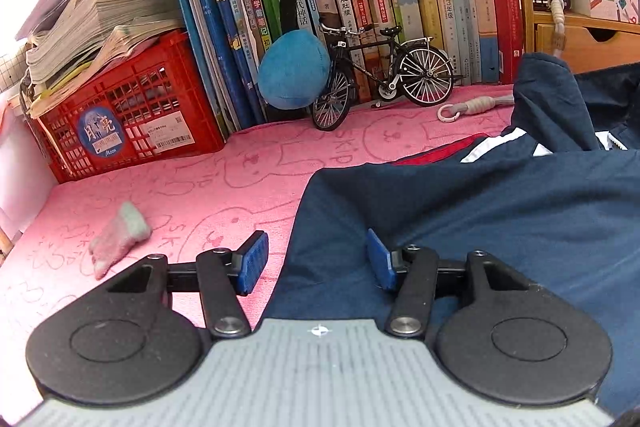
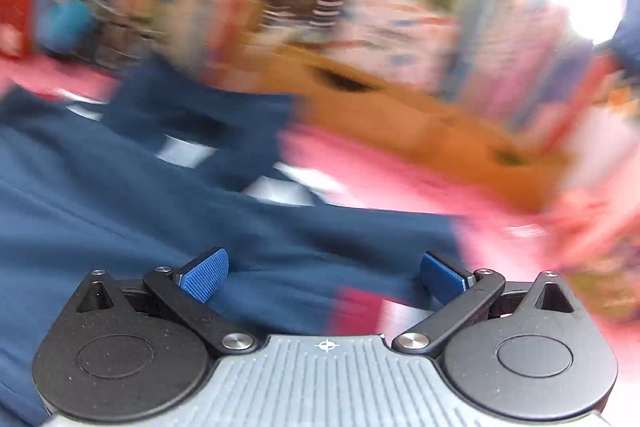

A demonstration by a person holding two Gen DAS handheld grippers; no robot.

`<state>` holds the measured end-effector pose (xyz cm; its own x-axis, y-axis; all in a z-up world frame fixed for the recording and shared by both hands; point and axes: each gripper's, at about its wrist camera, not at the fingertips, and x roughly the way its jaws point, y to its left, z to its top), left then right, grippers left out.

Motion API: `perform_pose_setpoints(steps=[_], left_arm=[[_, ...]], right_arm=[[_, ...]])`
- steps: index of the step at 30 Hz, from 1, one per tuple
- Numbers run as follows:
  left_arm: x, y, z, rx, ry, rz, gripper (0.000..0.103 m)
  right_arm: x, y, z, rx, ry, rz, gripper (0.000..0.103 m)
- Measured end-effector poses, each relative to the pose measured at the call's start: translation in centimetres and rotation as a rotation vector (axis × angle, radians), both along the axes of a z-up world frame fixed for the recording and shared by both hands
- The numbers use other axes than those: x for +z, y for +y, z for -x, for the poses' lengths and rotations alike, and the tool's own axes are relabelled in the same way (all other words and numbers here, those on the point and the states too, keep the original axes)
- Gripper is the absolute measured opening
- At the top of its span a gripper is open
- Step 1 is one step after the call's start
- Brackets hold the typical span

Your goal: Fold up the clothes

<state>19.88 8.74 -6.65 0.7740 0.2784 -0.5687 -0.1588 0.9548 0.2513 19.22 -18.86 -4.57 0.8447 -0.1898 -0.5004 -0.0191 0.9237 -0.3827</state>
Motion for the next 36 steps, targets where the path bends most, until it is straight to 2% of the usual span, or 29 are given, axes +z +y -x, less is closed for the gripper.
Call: perform_pose_setpoints(steps=[3, 7, 11, 13, 16, 17, 19, 20, 21, 22, 23, 24, 26, 28, 30, 31, 33, 36], left_arm=[[0.2, -0.1, -0.4, -0.010, 0.001, -0.016, 0.057], [0.1, -0.9, -0.5, -0.006, 0.002, -0.061, 0.057], [0.1, -0.9, -0.5, -0.004, 0.000, -0.068, 0.057], [0.1, -0.8, -0.5, 0.003, 0.000, -0.061, 0.060], [0.1, -0.4, -0.5, 0.022, -0.002, -0.041, 0.065], [0.2, -0.2, -0.5, 0.033, -0.003, -0.031, 0.068], [0.5, 0.1, -0.4, 0.069, -0.007, -0.035, 0.069], [0.9, 0.0, -0.3, 0.082, -0.024, -0.062, 0.059], [1.5, -0.3, -0.1, 0.087, -0.051, -0.106, 0.050], [2.2, -0.9, 0.0, 0.053, -0.076, -0.111, 0.050], [3.0, -1.7, 0.2, -0.015, -0.099, -0.081, 0.049], [3.9, -2.5, 0.3, -0.083, -0.123, -0.051, 0.048], [5.2, -4.3, 0.1, -0.219, -0.143, -0.004, 0.046], [5.2, -6.9, -1.1, -0.349, -0.094, 0.002, 0.037], [4.2, -9.6, -3.1, -0.437, -0.035, -0.035, 0.023], [3.4, -10.8, -4.2, -0.464, -0.007, -0.063, 0.020], [2.0, -12.0, -6.4, -0.462, 0.036, -0.093, 0.014], [0.1, -12.1, -9.5, -0.389, 0.058, -0.108, 0.014]], right_arm=[[-0.1, -2.4, 0.1, -0.009, 0.001, 0.008, 0.102], [0.7, -0.7, 1.8, 0.030, -0.056, 0.040, 0.101], [2.6, -0.2, 4.1, 0.160, -0.039, -0.156, 0.102], [3.2, -0.1, 4.5, 0.211, 0.007, -0.272, 0.102], [2.8, -0.8, 3.8, 0.207, 0.071, -0.389, 0.100], [2.1, -1.2, 3.1, 0.148, 0.088, -0.374, 0.096], [0.8, -2.0, 1.7, -0.044, 0.089, -0.252, 0.085], [0.8, -2.4, 1.4, -0.099, 0.076, -0.214, 0.084], [1.3, -2.5, 1.6, -0.092, 0.058, -0.220, 0.079], [2.1, -2.4, 1.8, -0.064, 0.037, -0.230, 0.066], [2.8, -1.9, 1.9, -0.026, 0.016, -0.237, 0.055], [3.4, -1.4, 1.5, 0.012, 0.008, -0.242, 0.051], [4.4, -0.2, 0.2, 0.081, 0.006, -0.264, 0.027], [4.9, 1.2, -2.6, 0.121, 0.052, -0.317, 0.018], [4.6, 2.0, -5.2, 0.133, 0.105, -0.349, 0.014], [4.4, 2.4, -6.4, 0.139, 0.131, -0.355, 0.013], [3.7, 3.0, -8.8, 0.133, 0.175, -0.354, 0.013], [2.4, 3.2, -11.5, 0.102, 0.193, -0.330, 0.008]])
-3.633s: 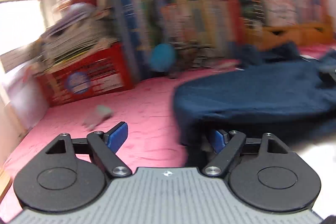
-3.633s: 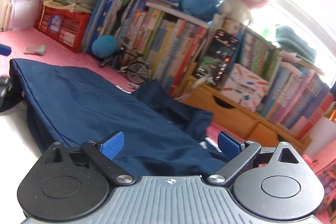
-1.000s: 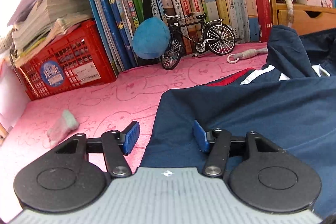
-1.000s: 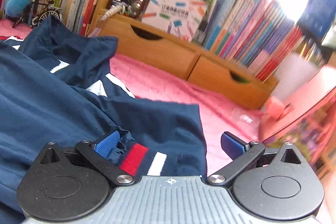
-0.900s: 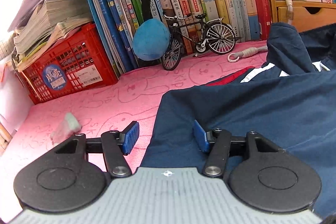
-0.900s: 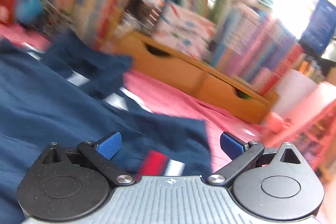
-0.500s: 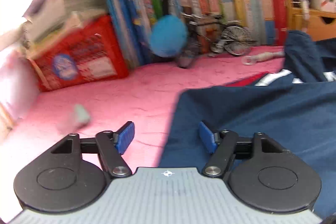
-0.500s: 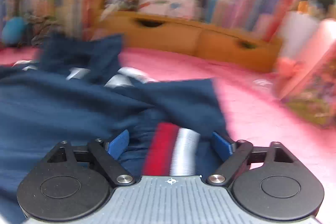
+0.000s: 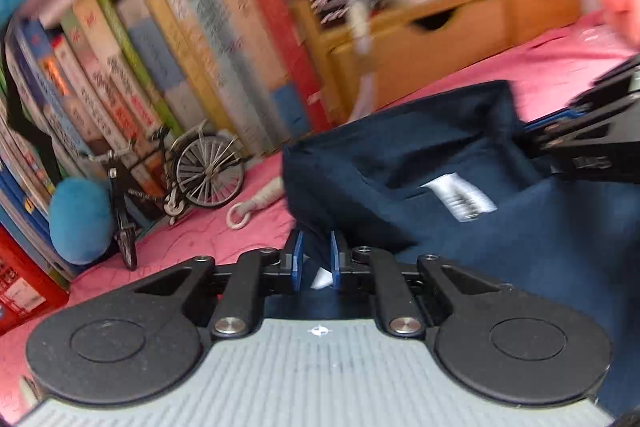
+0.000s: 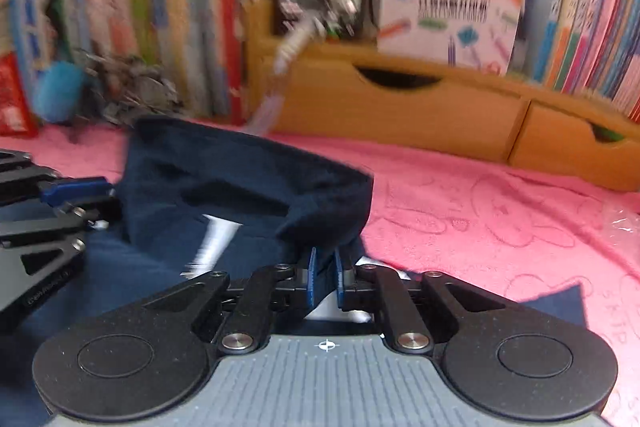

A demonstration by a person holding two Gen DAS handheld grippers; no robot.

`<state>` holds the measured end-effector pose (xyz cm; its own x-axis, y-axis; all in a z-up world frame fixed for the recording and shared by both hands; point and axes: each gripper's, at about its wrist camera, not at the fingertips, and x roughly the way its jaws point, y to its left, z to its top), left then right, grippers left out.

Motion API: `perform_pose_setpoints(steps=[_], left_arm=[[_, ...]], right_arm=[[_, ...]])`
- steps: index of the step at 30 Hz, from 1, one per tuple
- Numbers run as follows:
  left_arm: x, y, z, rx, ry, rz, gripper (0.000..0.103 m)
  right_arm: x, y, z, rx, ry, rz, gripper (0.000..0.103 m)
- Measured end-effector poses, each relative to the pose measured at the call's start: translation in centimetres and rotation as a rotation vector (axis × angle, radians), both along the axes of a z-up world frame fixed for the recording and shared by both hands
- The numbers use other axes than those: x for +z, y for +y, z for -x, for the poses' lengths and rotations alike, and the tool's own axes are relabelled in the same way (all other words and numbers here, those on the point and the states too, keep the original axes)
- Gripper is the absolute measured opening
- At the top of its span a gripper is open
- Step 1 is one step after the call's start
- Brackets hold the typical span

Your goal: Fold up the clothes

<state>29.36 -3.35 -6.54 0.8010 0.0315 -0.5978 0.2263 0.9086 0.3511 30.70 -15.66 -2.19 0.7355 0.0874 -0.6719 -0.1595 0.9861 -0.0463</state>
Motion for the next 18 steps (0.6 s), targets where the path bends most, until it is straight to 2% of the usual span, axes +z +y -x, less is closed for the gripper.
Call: perform_pose_setpoints(steps=[4, 7, 10, 12, 14, 15, 16, 17, 18], left_arm=[[-1.1, 1.2, -2.6, 0.096, -0.022, 0.004, 0.014], [-1.2, 1.7, -3.6, 0.117, -0.024, 0.006, 0.013], [-1.4, 1.2, -4.2, 0.121, -0.032, -0.041, 0.012], [-1.6, 0.6, -4.1, 0.122, -0.041, -0.081, 0.012], [-1.1, 1.5, -3.3, 0.110, -0.022, -0.032, 0.016], [-0.5, 2.2, -2.3, 0.110, -0.019, 0.011, 0.024], [0.3, 3.2, -0.9, 0.116, -0.023, 0.062, 0.026], [1.0, 4.2, 0.6, 0.122, -0.026, 0.112, 0.028], [1.8, 5.3, 2.3, 0.118, -0.041, 0.142, 0.030]], right_arm=[[-0.3, -0.4, -2.7, -0.024, -0.007, -0.008, 0.010], [-0.4, -1.1, -4.1, -0.037, -0.005, -0.058, 0.014], [-0.4, -1.6, -5.2, -0.042, -0.007, -0.105, 0.017], [-0.1, -1.4, -5.5, -0.048, -0.005, -0.097, 0.022], [0.7, -1.4, -4.9, -0.054, -0.001, -0.068, 0.036], [1.2, -1.3, -4.5, -0.057, 0.002, -0.053, 0.042], [1.7, -1.6, -3.7, -0.053, -0.013, -0.038, 0.056], [2.4, -2.0, -2.1, -0.035, -0.053, -0.020, 0.068], [3.1, -2.2, -0.2, -0.009, -0.100, 0.005, 0.072]])
